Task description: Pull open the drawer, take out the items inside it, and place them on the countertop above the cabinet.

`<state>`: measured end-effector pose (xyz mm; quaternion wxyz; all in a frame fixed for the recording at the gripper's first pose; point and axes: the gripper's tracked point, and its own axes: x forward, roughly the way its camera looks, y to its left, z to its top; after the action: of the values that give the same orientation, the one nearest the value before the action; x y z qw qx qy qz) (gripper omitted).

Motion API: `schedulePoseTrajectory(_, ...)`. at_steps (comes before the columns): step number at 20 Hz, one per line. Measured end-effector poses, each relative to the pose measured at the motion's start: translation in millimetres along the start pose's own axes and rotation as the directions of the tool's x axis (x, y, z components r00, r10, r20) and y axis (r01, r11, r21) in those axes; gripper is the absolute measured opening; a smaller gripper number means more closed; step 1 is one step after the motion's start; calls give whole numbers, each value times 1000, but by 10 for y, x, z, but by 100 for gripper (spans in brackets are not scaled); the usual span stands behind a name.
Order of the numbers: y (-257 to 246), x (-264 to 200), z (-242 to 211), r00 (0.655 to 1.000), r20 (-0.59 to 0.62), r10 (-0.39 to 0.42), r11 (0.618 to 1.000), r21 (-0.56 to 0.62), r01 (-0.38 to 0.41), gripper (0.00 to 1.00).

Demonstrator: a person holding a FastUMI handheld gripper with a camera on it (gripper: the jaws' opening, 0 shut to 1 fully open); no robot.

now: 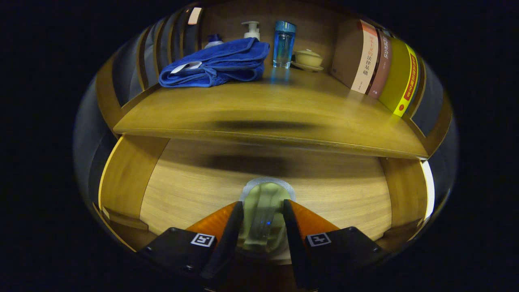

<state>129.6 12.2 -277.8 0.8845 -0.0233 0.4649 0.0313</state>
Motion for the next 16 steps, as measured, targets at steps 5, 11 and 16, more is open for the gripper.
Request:
schedulePoseTrajectory(5,-45,15,64,999,30,10,1000,17,-11,42)
schedulePoseTrajectory(11,-54,-96,103,999,47,23,998,65,-26,14)
schedulePoseTrajectory(16,-45,-433,261,993,118,29,994,97,-40,14)
